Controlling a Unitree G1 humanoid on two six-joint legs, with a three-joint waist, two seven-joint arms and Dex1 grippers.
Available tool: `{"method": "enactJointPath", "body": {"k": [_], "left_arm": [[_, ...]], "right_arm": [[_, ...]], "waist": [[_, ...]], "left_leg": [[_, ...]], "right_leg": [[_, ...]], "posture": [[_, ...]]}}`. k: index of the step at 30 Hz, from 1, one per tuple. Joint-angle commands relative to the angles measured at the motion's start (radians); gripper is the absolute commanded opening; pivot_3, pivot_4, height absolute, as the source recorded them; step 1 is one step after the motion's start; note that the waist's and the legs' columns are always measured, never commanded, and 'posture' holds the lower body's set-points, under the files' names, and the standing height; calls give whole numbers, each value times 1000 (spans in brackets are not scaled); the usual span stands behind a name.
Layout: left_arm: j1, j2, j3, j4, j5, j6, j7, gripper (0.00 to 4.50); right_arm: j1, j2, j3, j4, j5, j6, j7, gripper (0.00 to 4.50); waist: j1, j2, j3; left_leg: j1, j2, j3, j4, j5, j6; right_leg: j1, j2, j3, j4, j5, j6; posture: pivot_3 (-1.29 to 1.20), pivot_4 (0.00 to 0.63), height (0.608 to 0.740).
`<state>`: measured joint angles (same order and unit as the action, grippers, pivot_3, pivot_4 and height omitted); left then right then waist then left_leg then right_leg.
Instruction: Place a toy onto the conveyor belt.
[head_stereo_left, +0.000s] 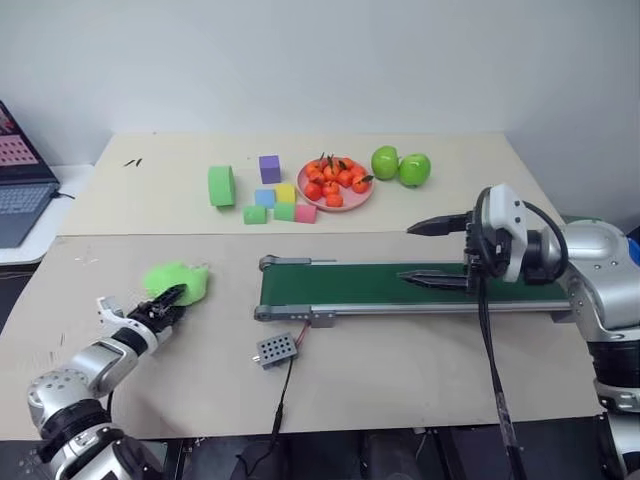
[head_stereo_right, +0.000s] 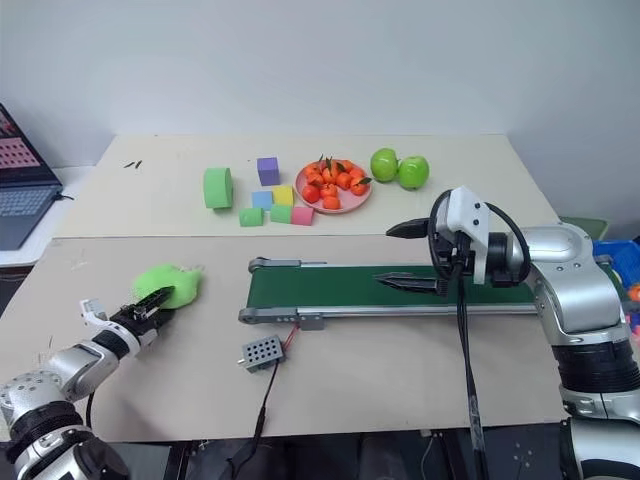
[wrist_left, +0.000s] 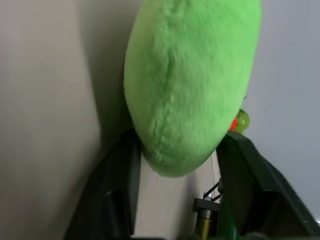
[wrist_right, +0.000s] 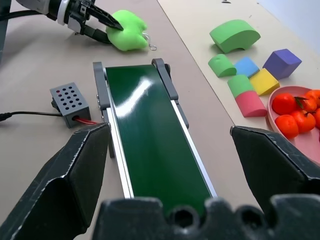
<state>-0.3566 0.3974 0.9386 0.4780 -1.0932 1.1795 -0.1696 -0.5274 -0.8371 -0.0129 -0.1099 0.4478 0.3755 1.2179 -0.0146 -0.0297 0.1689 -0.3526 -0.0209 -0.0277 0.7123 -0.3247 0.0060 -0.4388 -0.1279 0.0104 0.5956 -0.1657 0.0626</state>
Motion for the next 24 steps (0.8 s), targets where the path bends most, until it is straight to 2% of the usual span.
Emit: {"method": "enactJointPath", "body": {"k": [1, 3, 4, 12, 15, 18, 21, 22, 24], "left_arm": [[-9, -9, 18, -56, -55, -4, 41, 820], [-13, -14, 21, -61, -71, -13, 56, 129], [-16, -15, 19, -64, -75, -25, 57, 21], [-69, 12, 7, -126, -113, -158, -57, 21], [-79, 26, -45, -203, -103, -190, -132, 21], [-76, 42, -172, -325, 14, -308, -212, 21], [-112, 52, -258, -394, 63, -366, -235, 21], [-130, 66, -323, -428, 135, -416, -237, 21], [-126, 138, -543, -509, 415, -641, -311, 21]], "right_arm": [[-4, -19, -37, -28, 13, 2, -2, 4500], [-4, -21, -36, -27, 13, 2, -1, 4500], [-5, -21, -36, -26, 12, 1, -1, 4500], [-10, -23, -34, -22, 10, 1, -1, 4500], [-6, -25, -35, -25, 11, 3, -1, 4500], [-7, -24, -33, -26, 11, 5, -3, 4500], [-10, -19, -29, -24, 9, 5, -8, 4500], [-7, -17, -28, -26, 9, 4, -10, 4500], [2, -10, -28, -26, 8, -2, -15, 4500]], "waist": [[-2, 0, 0], [0, 0, 0], [0, 0, 0], [1, 0, 0], [2, 0, 0], [2, 0, 0], [2, 0, 0], [2, 0, 0], [3, -1, 0]], "left_leg": [[0, 0, 0, 0, 0, 0], [0, 0, 0, 0, 0, 0], [0, 0, 0, 0, 0, 0], [0, 0, 2, 0, 0, -1], [0, 0, 2, 0, 1, -1], [-1, -1, 3, 0, 3, -4], [-1, -1, 4, 0, 2, -4], [-1, -1, 4, 0, 2, -4], [-1, -1, 4, 0, 2, -4]], "right_leg": [[0, 0, 0, 0, 0, 0], [0, 0, 0, 0, 0, 0], [0, 0, 0, 0, 0, 0], [0, 0, 0, -1, 0, 0], [0, 0, 0, -1, 0, 0], [1, 0, 0, 0, 0, 0], [1, 0, 0, -1, 0, 0], [1, 0, 0, -1, 0, 0], [1, 0, 0, -1, 0, 0]], "posture": [[0, 150, 738], [0, 150, 738], [0, 150, 738], [0, 150, 738], [0, 150, 738], [0, 150, 738], [0, 150, 738], [0, 150, 738], [0, 150, 738]]}}
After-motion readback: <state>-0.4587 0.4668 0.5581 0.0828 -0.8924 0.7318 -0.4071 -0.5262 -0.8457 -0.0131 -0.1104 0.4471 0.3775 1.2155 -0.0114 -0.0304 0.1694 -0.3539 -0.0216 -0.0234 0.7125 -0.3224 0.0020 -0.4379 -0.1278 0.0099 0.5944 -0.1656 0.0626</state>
